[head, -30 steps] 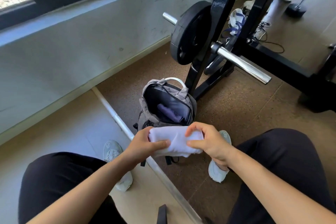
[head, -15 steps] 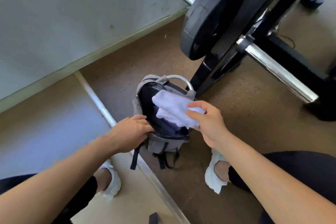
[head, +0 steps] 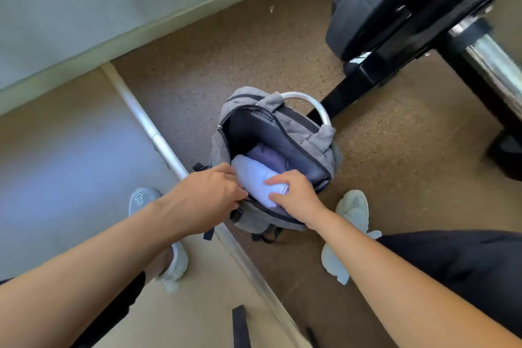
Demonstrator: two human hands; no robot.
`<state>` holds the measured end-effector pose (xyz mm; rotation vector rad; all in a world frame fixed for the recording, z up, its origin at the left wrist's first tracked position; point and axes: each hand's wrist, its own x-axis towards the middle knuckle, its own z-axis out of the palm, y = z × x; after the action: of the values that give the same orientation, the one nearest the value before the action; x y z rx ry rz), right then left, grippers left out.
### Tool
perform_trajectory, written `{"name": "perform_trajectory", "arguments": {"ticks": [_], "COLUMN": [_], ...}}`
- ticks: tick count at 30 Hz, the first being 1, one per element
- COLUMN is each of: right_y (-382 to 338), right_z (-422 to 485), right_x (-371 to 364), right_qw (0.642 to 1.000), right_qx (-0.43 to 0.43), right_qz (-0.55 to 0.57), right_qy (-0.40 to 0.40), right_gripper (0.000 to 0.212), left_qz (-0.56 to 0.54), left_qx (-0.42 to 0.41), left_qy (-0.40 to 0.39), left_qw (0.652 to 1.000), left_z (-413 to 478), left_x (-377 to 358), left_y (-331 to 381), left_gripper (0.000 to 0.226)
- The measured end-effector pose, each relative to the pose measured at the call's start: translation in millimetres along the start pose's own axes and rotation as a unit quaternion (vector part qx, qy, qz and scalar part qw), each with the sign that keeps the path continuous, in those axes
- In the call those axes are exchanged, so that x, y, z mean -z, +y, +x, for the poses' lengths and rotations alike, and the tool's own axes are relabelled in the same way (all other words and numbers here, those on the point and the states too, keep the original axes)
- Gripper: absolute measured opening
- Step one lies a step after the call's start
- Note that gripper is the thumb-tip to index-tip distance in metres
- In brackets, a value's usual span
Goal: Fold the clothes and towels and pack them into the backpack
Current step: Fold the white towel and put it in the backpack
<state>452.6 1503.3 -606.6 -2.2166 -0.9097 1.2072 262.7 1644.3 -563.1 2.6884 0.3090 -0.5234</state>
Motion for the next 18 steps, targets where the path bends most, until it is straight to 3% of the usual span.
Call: {"name": "perform_trajectory", "arguments": {"ticks": [4, 11, 16, 18], "right_y": [21.8, 23.4, 11.1, 4.7], "right_z": [19.9, 33.8, 1.1, -9.0], "right_x": [-8.7, -7.1, 14.1, 25.6], "right_qw": [0.995, 0.959, 0.973, 0.966], "right_qx": [-0.023, -0.088, -0.029, 0.020], "right_qz": [-0.088, -0.220, -0.185, -0.234], "right_qy": [-0.036, -0.157, -0.135, -0.109], "right_gripper": [0.038, 0.049, 0.046, 0.052], "left_qz": [-0.010, -0.015, -0.002, 0.013], "left_qx": [0.014, -0.006, 0.002, 0.005], "left_qy": [0.007, 0.054, 0.052, 0.052], "left_qw": [1.000, 0.998, 0.999, 0.999], "left_z": [-1.2, -1.7, -0.7, -0.2], "left_x": [0.7, 7.0, 11.8, 10.7], "left_y": [-2.5, 2.0, 6.9, 8.8], "left_gripper": [0.025, 0.021, 0.041, 0.050]}}
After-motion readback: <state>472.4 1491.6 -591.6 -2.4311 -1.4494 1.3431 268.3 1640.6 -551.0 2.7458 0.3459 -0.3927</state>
